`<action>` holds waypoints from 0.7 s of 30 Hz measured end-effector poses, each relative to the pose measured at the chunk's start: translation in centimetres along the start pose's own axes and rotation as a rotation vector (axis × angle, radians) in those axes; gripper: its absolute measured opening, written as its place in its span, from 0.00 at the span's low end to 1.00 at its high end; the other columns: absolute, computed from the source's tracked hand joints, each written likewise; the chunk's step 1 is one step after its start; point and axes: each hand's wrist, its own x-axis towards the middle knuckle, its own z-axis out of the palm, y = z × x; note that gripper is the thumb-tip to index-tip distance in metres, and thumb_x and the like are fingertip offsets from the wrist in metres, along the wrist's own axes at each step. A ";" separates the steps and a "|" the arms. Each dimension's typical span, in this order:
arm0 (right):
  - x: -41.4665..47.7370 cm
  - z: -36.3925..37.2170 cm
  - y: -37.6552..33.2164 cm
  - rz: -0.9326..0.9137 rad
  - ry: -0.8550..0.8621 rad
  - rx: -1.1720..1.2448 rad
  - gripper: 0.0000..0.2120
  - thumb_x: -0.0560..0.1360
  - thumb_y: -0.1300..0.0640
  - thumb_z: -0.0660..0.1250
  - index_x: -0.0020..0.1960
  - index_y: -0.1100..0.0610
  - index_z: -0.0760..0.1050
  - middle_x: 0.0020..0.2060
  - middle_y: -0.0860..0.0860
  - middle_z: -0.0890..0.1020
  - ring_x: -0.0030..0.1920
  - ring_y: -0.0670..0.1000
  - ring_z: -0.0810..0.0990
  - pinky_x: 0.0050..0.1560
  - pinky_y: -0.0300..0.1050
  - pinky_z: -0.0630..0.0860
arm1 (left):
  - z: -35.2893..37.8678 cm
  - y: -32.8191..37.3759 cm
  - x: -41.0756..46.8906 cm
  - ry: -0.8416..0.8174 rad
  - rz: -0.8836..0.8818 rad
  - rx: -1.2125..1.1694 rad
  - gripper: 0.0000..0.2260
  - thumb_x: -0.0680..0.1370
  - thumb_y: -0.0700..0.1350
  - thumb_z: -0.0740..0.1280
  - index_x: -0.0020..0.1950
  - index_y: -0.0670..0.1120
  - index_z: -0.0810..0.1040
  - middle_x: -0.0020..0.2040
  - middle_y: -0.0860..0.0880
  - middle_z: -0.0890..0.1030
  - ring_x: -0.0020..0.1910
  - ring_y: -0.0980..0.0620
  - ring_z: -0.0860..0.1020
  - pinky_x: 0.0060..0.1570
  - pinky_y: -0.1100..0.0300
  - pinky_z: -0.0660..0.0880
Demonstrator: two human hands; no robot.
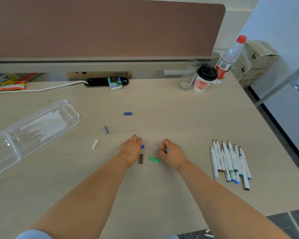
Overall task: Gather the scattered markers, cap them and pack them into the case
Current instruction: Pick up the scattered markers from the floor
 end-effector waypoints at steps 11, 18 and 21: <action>-0.4 0.6 -0.1 -0.065 0.008 -0.162 0.05 0.78 0.58 0.57 0.50 0.57 0.71 0.44 0.58 0.81 0.44 0.59 0.77 0.45 0.50 0.74 | 0.4 -1.5 -2.1 0.055 -0.139 -0.265 0.21 0.80 0.40 0.51 0.73 0.49 0.57 0.67 0.44 0.69 0.61 0.41 0.72 0.58 0.54 0.68; -0.7 0.5 -0.3 -0.146 -0.038 -0.250 0.13 0.80 0.51 0.57 0.50 0.59 0.76 0.42 0.55 0.78 0.44 0.55 0.74 0.41 0.45 0.66 | 1.1 -0.9 -3.4 0.136 -0.205 -0.326 0.10 0.79 0.40 0.54 0.57 0.40 0.69 0.59 0.42 0.72 0.55 0.40 0.74 0.53 0.53 0.69; -0.5 0.7 -0.4 -0.161 -0.044 -0.312 0.17 0.79 0.47 0.59 0.49 0.59 0.78 0.47 0.57 0.77 0.49 0.56 0.76 0.44 0.45 0.68 | 1.4 -0.7 -3.4 0.172 -0.248 -0.259 0.11 0.79 0.43 0.55 0.56 0.40 0.72 0.57 0.41 0.75 0.56 0.40 0.74 0.52 0.54 0.70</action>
